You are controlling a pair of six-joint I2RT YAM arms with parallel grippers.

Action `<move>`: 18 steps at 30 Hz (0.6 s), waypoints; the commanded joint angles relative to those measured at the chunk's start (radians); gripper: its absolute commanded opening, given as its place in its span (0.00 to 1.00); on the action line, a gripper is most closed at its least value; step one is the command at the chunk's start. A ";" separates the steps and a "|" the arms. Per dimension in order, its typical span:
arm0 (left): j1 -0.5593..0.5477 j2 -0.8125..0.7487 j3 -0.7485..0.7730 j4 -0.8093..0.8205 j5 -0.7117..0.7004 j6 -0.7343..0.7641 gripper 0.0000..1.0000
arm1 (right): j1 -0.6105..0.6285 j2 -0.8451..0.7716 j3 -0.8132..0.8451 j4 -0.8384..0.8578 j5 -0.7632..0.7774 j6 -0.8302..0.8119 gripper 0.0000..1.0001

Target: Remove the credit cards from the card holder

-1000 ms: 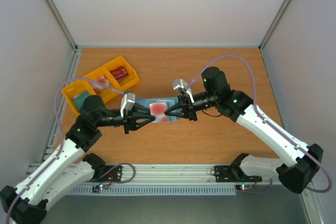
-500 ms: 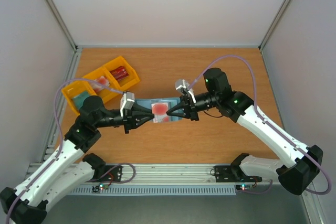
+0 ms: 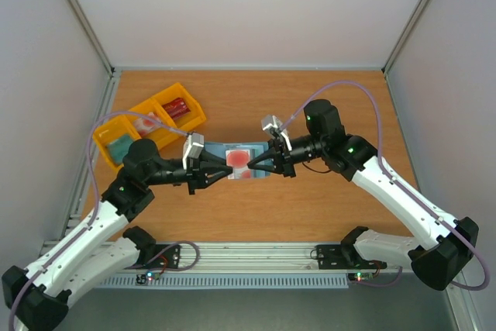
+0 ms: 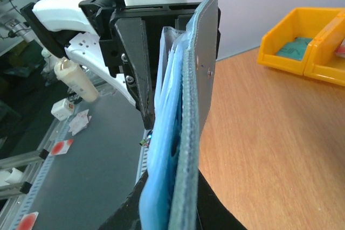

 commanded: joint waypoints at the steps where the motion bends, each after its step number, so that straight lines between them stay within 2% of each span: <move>1: -0.017 0.025 0.012 0.072 -0.015 0.009 0.12 | 0.004 -0.019 0.009 0.047 -0.048 0.016 0.01; 2: -0.017 0.027 0.015 0.070 -0.028 0.008 0.02 | 0.003 -0.020 0.011 0.046 -0.050 0.011 0.01; 3: -0.017 0.025 0.017 0.066 -0.039 0.005 0.01 | 0.003 -0.025 0.010 0.044 -0.058 0.006 0.01; 7: -0.005 -0.013 0.016 0.028 -0.029 0.018 0.00 | -0.005 -0.053 0.007 -0.015 -0.031 -0.050 0.01; 10: 0.018 -0.032 0.010 -0.029 -0.028 0.025 0.00 | -0.054 -0.056 0.000 -0.068 -0.023 -0.066 0.01; 14: 0.074 -0.037 0.015 -0.053 -0.042 0.034 0.00 | -0.125 -0.069 -0.027 -0.073 -0.026 -0.041 0.01; 18: 0.126 -0.038 0.025 -0.098 -0.034 0.056 0.00 | -0.138 -0.093 -0.045 -0.058 -0.004 -0.021 0.01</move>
